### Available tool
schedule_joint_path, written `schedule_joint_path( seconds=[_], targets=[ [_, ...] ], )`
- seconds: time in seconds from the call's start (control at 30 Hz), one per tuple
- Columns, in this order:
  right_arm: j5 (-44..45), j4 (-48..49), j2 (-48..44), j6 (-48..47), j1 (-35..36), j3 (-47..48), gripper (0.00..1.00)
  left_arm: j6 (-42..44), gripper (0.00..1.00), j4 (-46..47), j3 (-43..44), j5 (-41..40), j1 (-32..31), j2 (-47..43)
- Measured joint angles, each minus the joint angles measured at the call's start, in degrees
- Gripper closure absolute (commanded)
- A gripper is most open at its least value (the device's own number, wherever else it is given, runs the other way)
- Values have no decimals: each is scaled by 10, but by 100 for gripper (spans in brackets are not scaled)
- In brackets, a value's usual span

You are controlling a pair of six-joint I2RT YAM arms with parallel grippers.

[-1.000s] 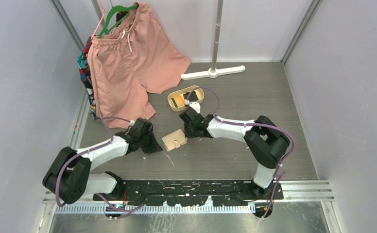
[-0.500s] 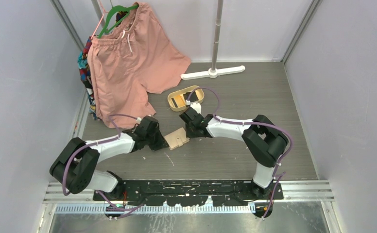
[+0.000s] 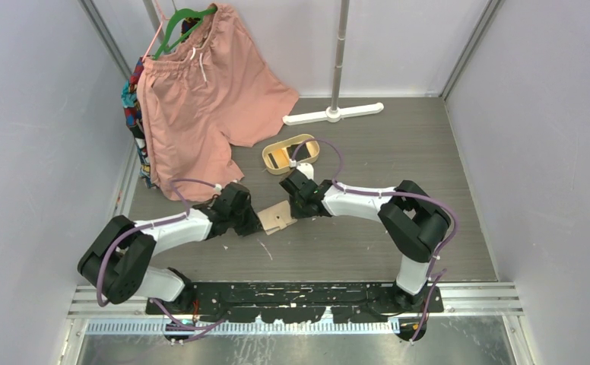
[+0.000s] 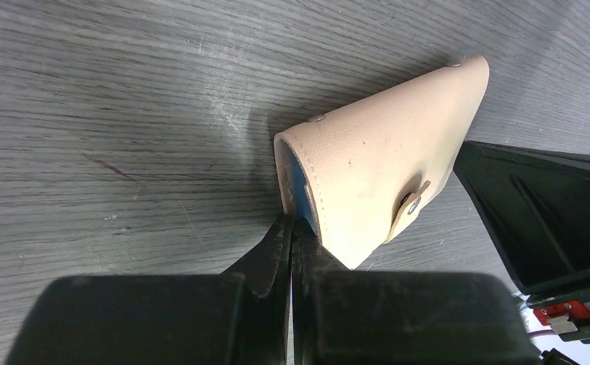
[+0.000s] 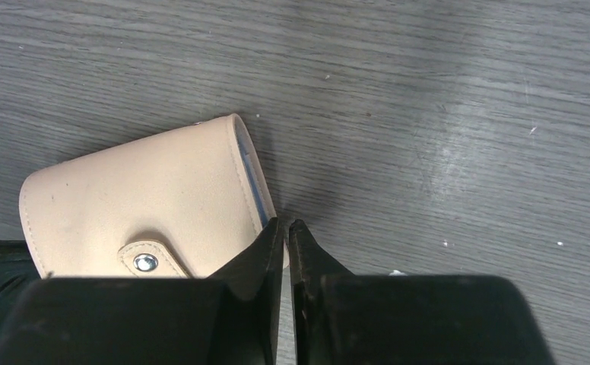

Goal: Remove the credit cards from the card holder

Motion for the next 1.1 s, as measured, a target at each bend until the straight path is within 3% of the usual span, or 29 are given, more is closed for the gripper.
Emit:
schedule_joint_path(
  seconds=[0.17, 0.5, 0.53, 0.6, 0.63, 0.87, 1.1],
  targets=[
    [0, -18, 0, -11, -19, 7, 64, 4, 98, -25, 0, -13, -5, -15],
    [24, -54, -64, -70, -135, 68, 3, 39, 49, -177, 7, -65, -6, -126],
    [25, -54, -76, -73, -141, 69, 1, 43, 31, -189, 10, -71, -6, -139],
    [16, -52, -108, -78, -158, 68, 0, 57, 7, -220, 23, -89, -5, -176],
    [7, -48, -123, -80, -167, 66, 0, 65, 2, -231, 31, -97, -4, -192],
    [-46, -31, -200, -81, -203, 30, 0, 182, 0, -266, 115, -186, 1, -281],
    [-34, -31, -283, -83, -203, -47, 0, 364, 0, -220, 151, -223, 27, -306]
  ],
)
